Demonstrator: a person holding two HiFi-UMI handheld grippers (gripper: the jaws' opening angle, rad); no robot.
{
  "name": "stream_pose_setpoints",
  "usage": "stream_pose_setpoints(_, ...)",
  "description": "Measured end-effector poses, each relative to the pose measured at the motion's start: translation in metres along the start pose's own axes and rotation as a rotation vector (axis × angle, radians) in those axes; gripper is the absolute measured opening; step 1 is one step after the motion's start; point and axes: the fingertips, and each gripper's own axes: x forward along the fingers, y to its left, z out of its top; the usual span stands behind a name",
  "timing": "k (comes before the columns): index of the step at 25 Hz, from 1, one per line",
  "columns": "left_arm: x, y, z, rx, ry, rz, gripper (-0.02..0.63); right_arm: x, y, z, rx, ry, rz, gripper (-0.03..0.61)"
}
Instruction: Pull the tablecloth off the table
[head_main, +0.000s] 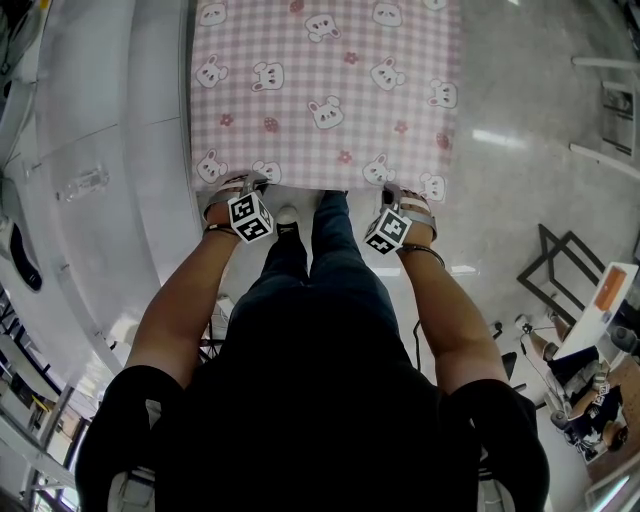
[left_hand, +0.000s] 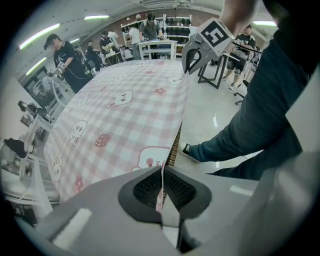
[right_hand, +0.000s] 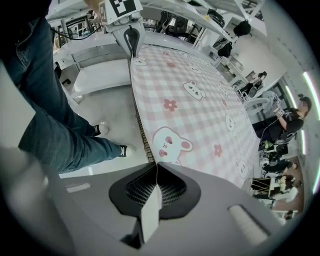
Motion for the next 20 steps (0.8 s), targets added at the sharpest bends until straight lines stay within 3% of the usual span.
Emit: stream_pose_setpoints(20,-0.025,0.029,0.011,-0.05,-0.014,-0.068,0.002,-0.016,-0.025,0.01,0.117,0.039,0.067,0.029)
